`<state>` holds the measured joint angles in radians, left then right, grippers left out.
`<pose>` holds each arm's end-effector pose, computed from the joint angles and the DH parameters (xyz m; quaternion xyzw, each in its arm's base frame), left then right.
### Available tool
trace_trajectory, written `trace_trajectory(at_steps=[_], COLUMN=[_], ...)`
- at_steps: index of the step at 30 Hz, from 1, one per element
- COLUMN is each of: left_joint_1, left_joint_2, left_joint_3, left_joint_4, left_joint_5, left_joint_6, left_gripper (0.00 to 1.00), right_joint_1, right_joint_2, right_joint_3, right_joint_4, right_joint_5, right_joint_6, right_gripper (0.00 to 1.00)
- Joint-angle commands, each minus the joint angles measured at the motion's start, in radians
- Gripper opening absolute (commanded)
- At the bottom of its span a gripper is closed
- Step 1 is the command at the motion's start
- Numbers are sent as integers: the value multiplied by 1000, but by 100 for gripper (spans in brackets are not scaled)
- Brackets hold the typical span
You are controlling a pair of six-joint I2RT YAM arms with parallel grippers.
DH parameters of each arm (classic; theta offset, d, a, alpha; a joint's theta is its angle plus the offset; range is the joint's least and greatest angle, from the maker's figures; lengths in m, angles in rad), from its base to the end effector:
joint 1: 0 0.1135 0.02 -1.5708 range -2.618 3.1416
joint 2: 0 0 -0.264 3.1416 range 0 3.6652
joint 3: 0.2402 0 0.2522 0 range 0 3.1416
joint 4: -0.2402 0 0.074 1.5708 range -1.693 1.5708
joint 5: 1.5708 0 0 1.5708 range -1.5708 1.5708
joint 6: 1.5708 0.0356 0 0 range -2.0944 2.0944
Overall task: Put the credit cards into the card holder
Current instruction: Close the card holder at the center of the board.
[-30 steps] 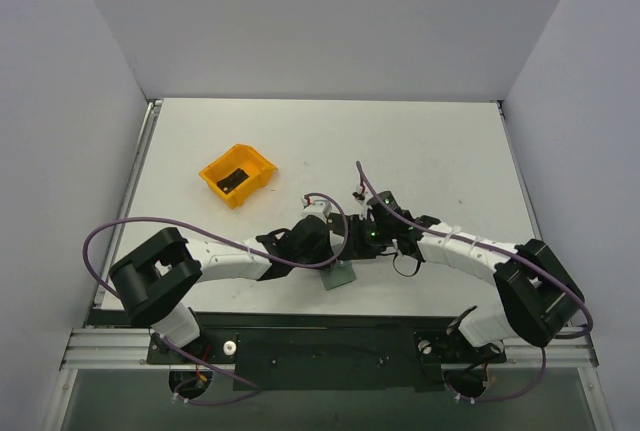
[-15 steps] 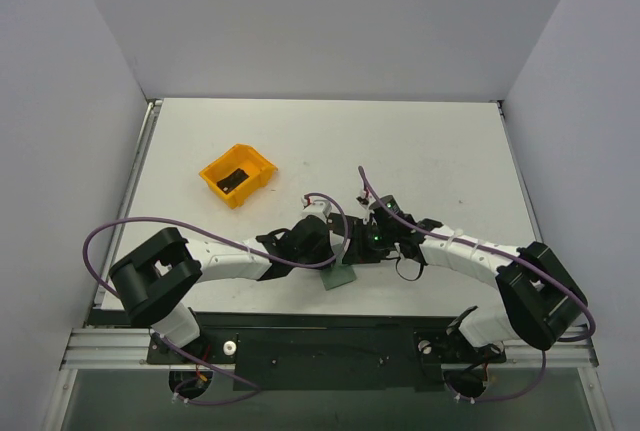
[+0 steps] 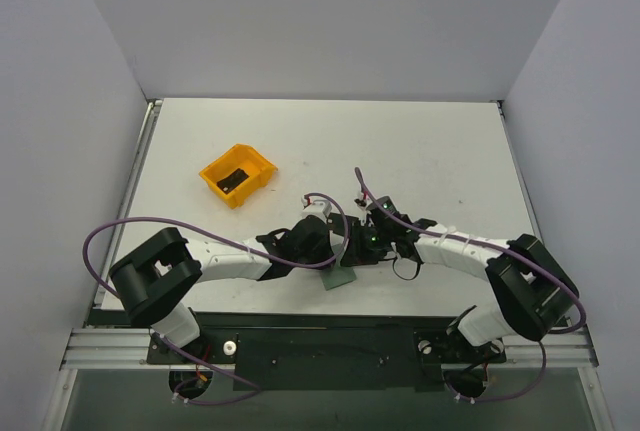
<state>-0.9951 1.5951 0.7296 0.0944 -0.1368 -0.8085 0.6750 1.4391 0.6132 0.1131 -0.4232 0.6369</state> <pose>0.1724 -0.2568 0.1536 0.0591 0.9174 -0.2656 0.2902 0.2064 0.1839 0.1662 -0.1043 0.8873 0.3994 0.2058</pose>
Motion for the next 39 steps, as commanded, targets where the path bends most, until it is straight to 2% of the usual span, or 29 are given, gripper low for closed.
trace_trajectory(at_steps=[1, 19, 30, 39], left_joint_1=[-5, -5, -4, 1], left_joint_2=[0, 2, -1, -1], left_joint_3=[-15, -18, -29, -36], left_joint_4=[-13, -12, -9, 2], left_joint_5=[14, 16, 14, 20], left_joint_6=[-1, -1, -4, -6], left_gripper=[0, 0, 0, 0], right_joint_1=[3, 14, 43, 80], right_joint_2=[23, 83, 135, 191], right_joint_3=[2, 28, 89, 160], right_joint_4=[42, 56, -32, -174], right_joint_5=[-5, -3, 67, 156], right_joint_6=[17, 21, 15, 9], right_gripper=[15, 14, 6, 0])
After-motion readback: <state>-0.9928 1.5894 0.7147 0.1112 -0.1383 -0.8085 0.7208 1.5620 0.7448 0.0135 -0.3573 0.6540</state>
